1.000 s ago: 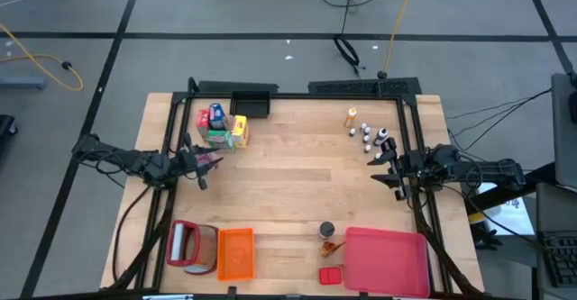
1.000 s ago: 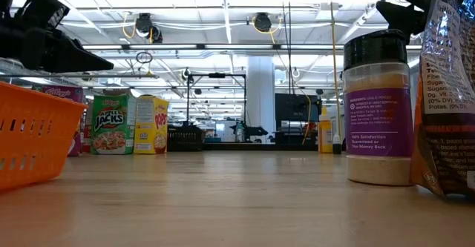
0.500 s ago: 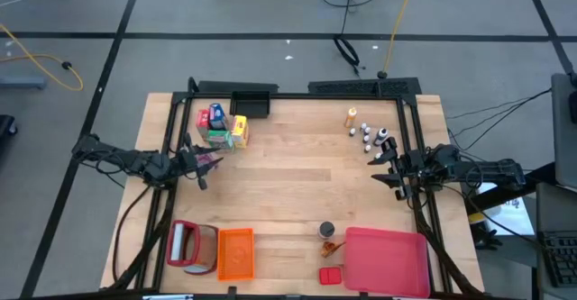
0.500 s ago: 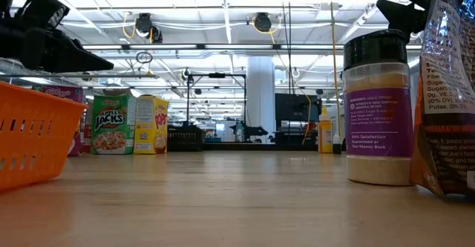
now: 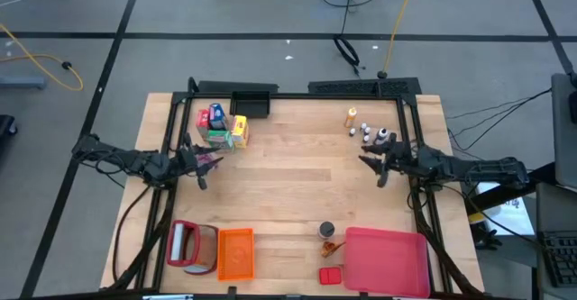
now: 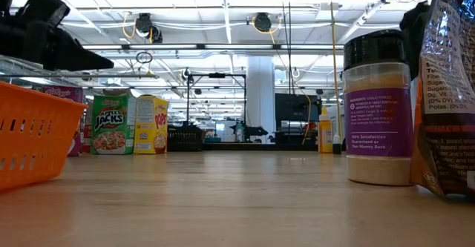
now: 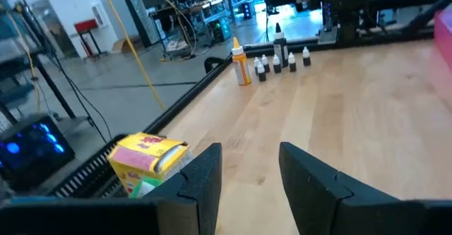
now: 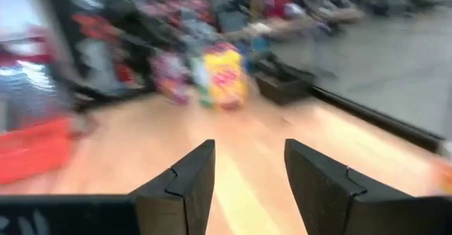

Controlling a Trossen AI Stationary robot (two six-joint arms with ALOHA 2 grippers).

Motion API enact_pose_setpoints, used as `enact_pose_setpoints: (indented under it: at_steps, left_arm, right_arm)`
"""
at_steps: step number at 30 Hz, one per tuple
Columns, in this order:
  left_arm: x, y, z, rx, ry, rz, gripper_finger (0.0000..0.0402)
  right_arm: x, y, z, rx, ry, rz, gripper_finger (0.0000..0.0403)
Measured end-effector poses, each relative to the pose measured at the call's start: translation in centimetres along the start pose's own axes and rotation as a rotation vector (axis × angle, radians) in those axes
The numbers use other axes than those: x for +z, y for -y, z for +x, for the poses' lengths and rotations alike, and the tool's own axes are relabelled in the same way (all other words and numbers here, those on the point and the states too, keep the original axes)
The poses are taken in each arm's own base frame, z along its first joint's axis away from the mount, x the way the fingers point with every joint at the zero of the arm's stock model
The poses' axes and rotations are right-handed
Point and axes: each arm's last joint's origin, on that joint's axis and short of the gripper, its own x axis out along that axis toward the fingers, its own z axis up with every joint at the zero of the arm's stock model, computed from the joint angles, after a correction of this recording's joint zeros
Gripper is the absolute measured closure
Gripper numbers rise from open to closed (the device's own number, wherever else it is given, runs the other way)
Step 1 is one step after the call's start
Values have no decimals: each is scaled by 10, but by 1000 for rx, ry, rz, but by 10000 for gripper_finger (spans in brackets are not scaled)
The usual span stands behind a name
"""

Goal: Pick & Place Kitchen Items
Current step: Put the small yellow coloring bottle into the orange bin

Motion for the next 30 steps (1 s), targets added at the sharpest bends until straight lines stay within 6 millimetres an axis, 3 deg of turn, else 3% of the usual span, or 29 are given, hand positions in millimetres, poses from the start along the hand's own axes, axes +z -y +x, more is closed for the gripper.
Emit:
enact_pose_setpoints:
  at_steps: [8, 11, 23, 30]
  left_arm:
    - [0, 0, 0, -1, 0, -62, 256]
    - [0, 0, 0, -1, 0, -61, 256]
    - [0, 0, 0, -1, 0, -64, 256]
    - [0, 0, 0, -1, 0, -64, 256]
  right_arm:
    - [3, -1, 4, -46, -103, -18, 276]
    - [18, -4, 4, -53, -145, -38, 290]
    - [67, -15, 4, -124, -590, -25, 309]
    - [65, -18, 11, -248, -832, 19, 309]
